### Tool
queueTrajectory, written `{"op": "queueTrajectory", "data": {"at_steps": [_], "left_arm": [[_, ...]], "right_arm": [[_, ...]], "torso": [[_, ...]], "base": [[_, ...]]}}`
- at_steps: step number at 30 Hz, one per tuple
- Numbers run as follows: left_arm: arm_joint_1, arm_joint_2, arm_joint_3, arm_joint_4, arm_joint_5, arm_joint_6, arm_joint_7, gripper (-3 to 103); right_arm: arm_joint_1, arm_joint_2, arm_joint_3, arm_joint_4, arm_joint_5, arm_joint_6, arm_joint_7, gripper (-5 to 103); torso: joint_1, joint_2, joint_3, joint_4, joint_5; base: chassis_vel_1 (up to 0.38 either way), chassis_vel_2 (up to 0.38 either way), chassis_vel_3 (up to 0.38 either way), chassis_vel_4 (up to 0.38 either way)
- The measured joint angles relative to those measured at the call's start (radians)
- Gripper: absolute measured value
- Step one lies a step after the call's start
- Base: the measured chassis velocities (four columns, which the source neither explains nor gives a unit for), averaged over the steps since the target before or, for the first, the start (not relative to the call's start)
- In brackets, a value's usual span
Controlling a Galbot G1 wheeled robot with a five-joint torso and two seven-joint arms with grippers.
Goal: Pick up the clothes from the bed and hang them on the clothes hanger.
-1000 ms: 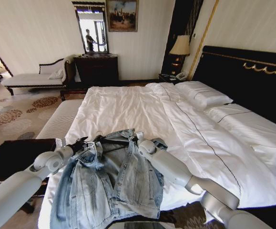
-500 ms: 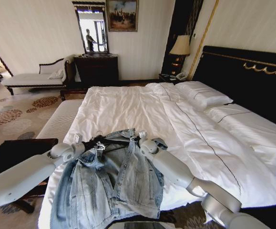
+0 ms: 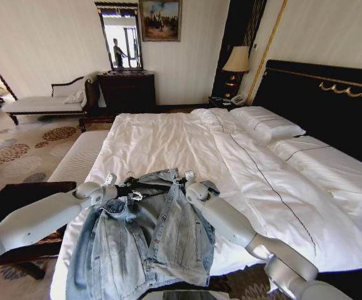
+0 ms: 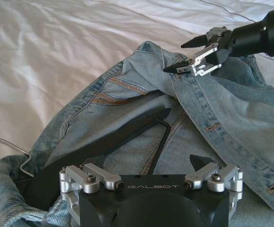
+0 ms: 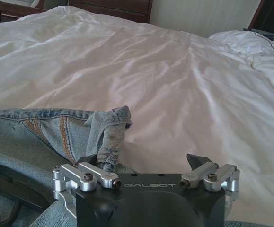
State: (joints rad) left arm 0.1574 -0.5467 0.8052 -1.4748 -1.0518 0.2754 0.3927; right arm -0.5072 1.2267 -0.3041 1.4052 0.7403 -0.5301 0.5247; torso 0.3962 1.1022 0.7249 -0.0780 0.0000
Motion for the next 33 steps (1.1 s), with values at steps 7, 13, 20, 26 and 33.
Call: {"op": "queueTrajectory", "data": {"at_steps": [7,13,20,26,33], "left_arm": [[-0.065,-0.045,0.064,0.092,0.02,-0.033,0.055,100],[-0.083,-0.065,0.091,0.126,0.02,-0.038,0.073,100],[-0.166,-0.101,0.18,0.177,0.015,-0.048,0.1,95],[-0.226,-0.115,0.267,0.189,0.014,-0.049,0.111,92],[-0.265,-0.155,0.323,0.276,0.048,-0.074,0.149,92]], "right_arm": [[0.0,0.007,-0.002,0.001,0.019,-0.007,0.019,100],[0.003,0.024,0.006,-0.003,0.028,-0.009,0.027,100],[-0.017,0.048,0.042,-0.005,0.027,-0.009,0.032,100],[-0.043,0.05,0.1,0.004,0.033,-0.009,0.033,100],[-0.079,0.046,0.154,0.022,0.052,-0.011,0.038,100]], "torso": [[0.0,0.0,0.0,0.0,0.0],[0.0,0.0,0.0,0.0005,-0.0001],[0.0,0.0,0.0,-0.0002,0.0],[0.0,0.0,0.0,0.0004,0.0001],[0.0,0.0,0.0,0.0002,0.0]], "base": [[0.0,0.0,0.0,0.0],[0.0,0.0,0.0,0.0],[0.0,0.0,0.0,0.0],[0.0,0.0,0.0,0.0],[0.0,0.0,0.0,0.0]]}}
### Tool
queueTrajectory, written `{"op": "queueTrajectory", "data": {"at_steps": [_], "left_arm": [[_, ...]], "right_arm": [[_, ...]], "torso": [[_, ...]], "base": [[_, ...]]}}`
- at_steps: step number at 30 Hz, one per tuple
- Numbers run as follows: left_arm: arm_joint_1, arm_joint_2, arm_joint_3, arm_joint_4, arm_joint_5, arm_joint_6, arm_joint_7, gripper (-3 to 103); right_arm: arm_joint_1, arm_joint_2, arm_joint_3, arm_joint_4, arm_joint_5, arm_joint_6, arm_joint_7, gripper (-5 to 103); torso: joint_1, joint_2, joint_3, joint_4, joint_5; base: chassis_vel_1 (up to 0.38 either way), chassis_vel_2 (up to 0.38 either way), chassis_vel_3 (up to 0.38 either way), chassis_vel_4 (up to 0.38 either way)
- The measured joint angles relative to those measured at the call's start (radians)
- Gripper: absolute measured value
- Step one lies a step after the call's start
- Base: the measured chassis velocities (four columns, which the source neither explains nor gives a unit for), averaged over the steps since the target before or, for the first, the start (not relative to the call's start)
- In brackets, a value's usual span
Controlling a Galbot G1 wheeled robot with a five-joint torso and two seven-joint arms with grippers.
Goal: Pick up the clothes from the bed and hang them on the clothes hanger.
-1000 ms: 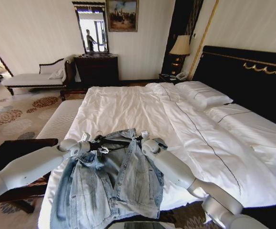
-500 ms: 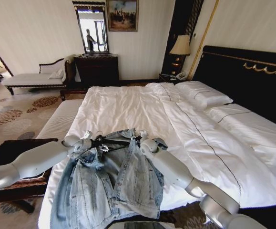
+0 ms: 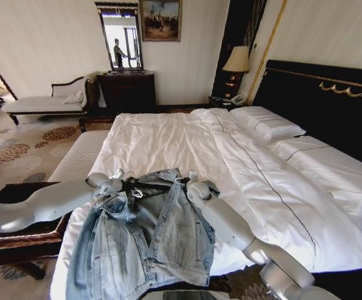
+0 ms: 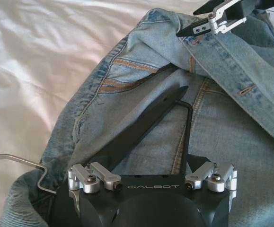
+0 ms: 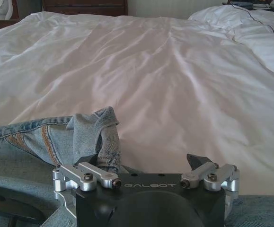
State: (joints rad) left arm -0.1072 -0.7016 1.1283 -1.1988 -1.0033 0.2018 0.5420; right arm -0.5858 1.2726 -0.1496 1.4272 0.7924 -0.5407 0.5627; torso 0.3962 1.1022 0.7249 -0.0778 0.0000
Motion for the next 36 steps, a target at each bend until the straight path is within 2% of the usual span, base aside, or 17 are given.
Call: {"op": "queueTrajectory", "data": {"at_steps": [9,15,22,32,34,35,36], "left_arm": [[-0.039,-0.043,0.036,0.076,0.013,-0.026,0.053,92],[-0.035,-0.098,0.037,0.147,0.056,-0.047,0.085,92],[-0.033,-0.161,0.031,0.225,0.083,-0.063,0.118,86],[-0.021,-0.18,0.035,0.278,0.131,-0.085,0.138,84],[-0.02,-0.182,0.035,0.284,0.137,-0.09,0.141,81],[-0.018,-0.184,0.034,0.293,0.143,-0.096,0.143,70],[-0.016,-0.186,0.033,0.304,0.148,-0.103,0.145,65]], "right_arm": [[-0.052,0.002,0.062,0.017,-0.013,-0.002,0.001,100],[-0.061,0.001,0.082,0.02,-0.017,0.001,-0.004,100],[-0.056,0.013,0.092,0.017,-0.02,0.004,-0.006,100],[-0.054,0.027,0.104,0.013,-0.027,0.007,-0.011,100],[-0.052,0.028,0.104,0.013,-0.026,0.008,-0.011,100],[-0.051,0.031,0.103,0.013,-0.025,0.008,-0.01,100],[-0.05,0.033,0.101,0.013,-0.024,0.008,-0.01,100]], "torso": [[0.0,0.0,0.0,-0.0001,0.0001],[0.0,0.0,0.0,0.0,-0.0001],[0.0,0.0,0.0,-0.0001,0.0],[0.0,0.0,0.0,0.0,0.0],[0.0,0.0,0.0,0.0001,-0.0001],[0.0,0.0,0.0,0.0,0.0],[0.0,0.0,0.0,-0.0001,0.0]], "base": [[0.0,0.0,0.0,0.0],[0.0,0.0,0.0,0.0],[0.0,0.0,0.0,0.0],[0.0,0.0,0.0,0.0],[0.0,0.0,0.0,0.0],[0.0,0.0,0.0,0.0],[0.0,0.0,0.0,0.0]]}}
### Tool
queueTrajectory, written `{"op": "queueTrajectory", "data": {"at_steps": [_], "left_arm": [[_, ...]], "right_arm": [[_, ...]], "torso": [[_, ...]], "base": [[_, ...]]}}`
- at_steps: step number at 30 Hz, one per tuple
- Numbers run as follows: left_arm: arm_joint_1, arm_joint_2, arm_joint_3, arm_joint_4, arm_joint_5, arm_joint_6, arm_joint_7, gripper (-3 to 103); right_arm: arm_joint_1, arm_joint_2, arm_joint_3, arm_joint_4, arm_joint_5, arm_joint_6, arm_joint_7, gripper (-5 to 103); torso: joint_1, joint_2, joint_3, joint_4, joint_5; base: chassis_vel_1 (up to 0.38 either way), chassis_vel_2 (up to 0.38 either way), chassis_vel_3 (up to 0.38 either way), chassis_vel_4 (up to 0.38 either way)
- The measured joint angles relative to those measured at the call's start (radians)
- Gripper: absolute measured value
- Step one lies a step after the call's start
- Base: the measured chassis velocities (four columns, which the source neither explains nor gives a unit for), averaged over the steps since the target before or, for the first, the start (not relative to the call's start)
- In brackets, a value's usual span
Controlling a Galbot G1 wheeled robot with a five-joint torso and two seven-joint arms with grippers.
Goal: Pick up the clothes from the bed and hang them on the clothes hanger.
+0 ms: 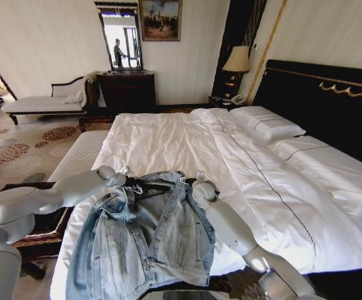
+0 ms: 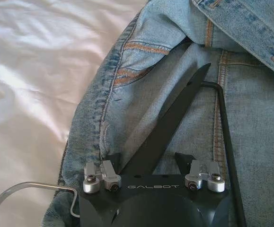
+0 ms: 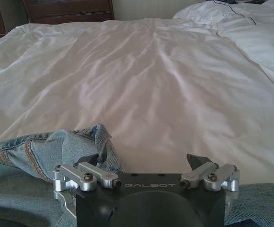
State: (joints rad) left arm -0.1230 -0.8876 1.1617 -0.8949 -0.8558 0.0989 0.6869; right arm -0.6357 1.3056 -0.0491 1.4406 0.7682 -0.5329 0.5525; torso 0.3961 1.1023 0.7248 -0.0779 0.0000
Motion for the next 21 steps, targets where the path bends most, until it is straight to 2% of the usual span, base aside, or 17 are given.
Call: {"op": "queueTrajectory", "data": {"at_steps": [2,5,7,8,11,13,16,21], "left_arm": [[0.001,-0.001,-0.001,0.005,0.003,-0.003,0.0,65],[0.009,-0.002,-0.009,0.022,0.021,-0.019,0.003,48],[0.01,-0.001,-0.011,0.024,0.024,-0.021,0.003,48],[0.011,0.004,-0.014,0.025,0.029,-0.024,0.003,41],[0.011,0.01,-0.017,0.024,0.037,-0.028,0.003,38],[0.01,0.015,-0.02,0.023,0.043,-0.03,0.003,31],[0.007,0.021,-0.023,0.02,0.047,-0.03,0.002,27],[-0.004,0.035,-0.023,0.013,0.061,-0.041,0.002,27]], "right_arm": [[0.0,0.001,-0.001,0.0,0.0,0.0,0.0,100],[0.0,0.002,-0.002,0.003,0.0,0.0,0.001,100],[-0.001,0.002,-0.003,0.004,0.0,0.0,0.001,100],[-0.003,0.002,-0.005,0.006,0.0,0.0,0.001,100],[-0.004,0.002,-0.005,0.007,0.0,0.0,0.001,100],[-0.005,0.003,-0.007,0.008,0.0,0.0,0.001,100],[-0.006,0.006,-0.01,0.008,-0.001,-0.001,0.001,100],[-0.006,0.014,-0.018,0.004,-0.011,-0.001,-0.002,100]], "torso": [[0.0,0.0,0.0,0.0,0.0],[0.0,0.0,0.0,-0.0001,-0.0001],[0.0,0.0,0.0,-0.0001,-0.0001],[0.0,0.0,0.0,-0.0001,-0.0001],[0.0,0.0,0.0,0.0,0.0],[0.0,0.0,0.0,0.0002,-0.0001],[0.0,0.0,0.0,0.0,-0.0002],[0.0,0.0,0.0,0.0002,-0.0002]], "base": [[0.0,0.0,0.0,0.0],[0.0,0.0,0.0,0.0],[0.0,0.0,0.0,0.0],[0.0,0.0,0.0,0.0],[0.0,0.0,0.0,0.0],[0.0,0.0,0.0,0.0],[0.0,0.0,0.0,0.0],[0.0,0.0,0.0,0.0]]}}
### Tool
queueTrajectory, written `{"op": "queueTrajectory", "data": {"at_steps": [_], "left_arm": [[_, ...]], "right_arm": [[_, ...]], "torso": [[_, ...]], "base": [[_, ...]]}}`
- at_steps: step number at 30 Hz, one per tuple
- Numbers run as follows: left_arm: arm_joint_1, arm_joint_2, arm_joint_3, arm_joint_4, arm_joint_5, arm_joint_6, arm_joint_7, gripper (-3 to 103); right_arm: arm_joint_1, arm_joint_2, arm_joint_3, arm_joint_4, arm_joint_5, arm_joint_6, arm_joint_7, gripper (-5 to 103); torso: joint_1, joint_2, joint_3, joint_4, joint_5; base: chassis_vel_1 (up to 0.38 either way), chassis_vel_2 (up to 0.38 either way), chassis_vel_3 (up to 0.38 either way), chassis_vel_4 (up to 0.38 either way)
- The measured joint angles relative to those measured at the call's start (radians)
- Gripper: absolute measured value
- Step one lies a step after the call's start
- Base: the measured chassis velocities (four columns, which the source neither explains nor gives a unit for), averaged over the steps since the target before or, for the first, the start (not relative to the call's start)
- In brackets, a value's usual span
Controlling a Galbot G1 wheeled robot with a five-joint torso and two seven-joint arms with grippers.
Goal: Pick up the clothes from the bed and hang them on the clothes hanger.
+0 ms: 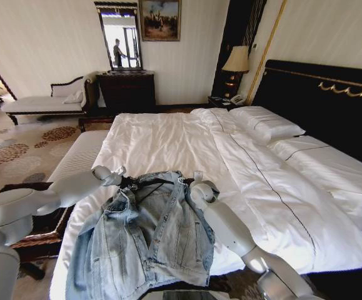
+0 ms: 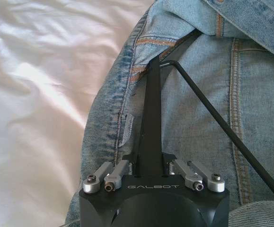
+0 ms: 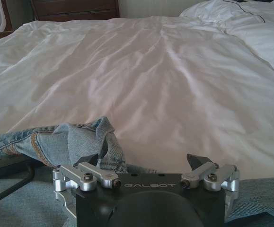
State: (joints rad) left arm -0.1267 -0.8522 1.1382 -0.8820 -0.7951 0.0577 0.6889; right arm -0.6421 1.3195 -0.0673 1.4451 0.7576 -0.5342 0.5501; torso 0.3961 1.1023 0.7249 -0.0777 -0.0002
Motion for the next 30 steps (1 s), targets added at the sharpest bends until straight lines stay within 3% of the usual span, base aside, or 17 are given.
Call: {"op": "queueTrajectory", "data": {"at_steps": [8,9,14,18,22,26,27,28,30], "left_arm": [[-0.022,-0.002,0.009,0.007,0.013,-0.036,0.008,27],[-0.028,-0.012,0.01,0.009,0.013,-0.043,0.008,27],[-0.041,-0.027,0.018,0.016,0.007,-0.045,0.012,27],[-0.045,-0.034,0.019,0.018,0.0,-0.045,0.014,27],[-0.045,-0.047,0.02,0.026,-0.004,-0.044,0.018,27],[-0.046,-0.052,0.021,0.03,-0.005,-0.043,0.022,27],[-0.046,-0.056,0.023,0.034,-0.005,-0.043,0.025,27],[-0.046,-0.056,0.023,0.034,-0.005,-0.043,0.025,27],[-0.046,-0.057,0.027,0.035,-0.006,-0.043,0.026,27]], "right_arm": [[0.009,-0.002,-0.052,0.024,-0.004,-0.002,-0.028,100],[0.014,-0.028,-0.102,0.048,-0.05,-0.013,-0.04,100],[0.025,-0.023,-0.123,0.037,-0.09,-0.016,-0.039,103],[0.038,-0.018,-0.132,0.029,-0.092,-0.009,-0.034,94],[0.06,-0.011,-0.145,0.013,-0.071,0.004,-0.036,72],[0.069,-0.006,-0.151,-0.006,-0.064,0.008,-0.038,66],[0.078,0.002,-0.158,-0.024,-0.058,0.009,-0.04,56],[0.078,0.002,-0.158,-0.024,-0.058,0.009,-0.04,56],[0.088,0.012,-0.163,-0.044,-0.046,0.009,-0.039,44]], "torso": [[0.0,0.0,0.0,0.0002,0.0001],[0.0,0.0,0.0,-0.0002,-0.0001],[0.0,0.0,0.0,-0.0003,0.0003],[0.0,0.0,0.0,-0.0001,0.0003],[0.0,0.0,0.0,-0.0002,0.0003],[0.0,0.0,0.0,-0.0003,0.0002],[0.0,0.0,0.0,-0.0003,0.0002],[0.0,0.0,0.0,-0.0003,0.0002],[0.0,0.0,0.0,-0.0003,0.0001]], "base": [[0.0,0.0,0.0,0.0],[0.0,0.0,0.0,0.0],[0.0,0.0,0.0,0.0],[0.0,0.0,0.0,0.0],[0.0,0.0,0.0,0.0],[0.0,0.0,0.0,0.0],[0.0,0.0,0.0,0.0],[0.0,0.0,0.0,0.0],[0.0,0.0,0.0,0.0]]}}
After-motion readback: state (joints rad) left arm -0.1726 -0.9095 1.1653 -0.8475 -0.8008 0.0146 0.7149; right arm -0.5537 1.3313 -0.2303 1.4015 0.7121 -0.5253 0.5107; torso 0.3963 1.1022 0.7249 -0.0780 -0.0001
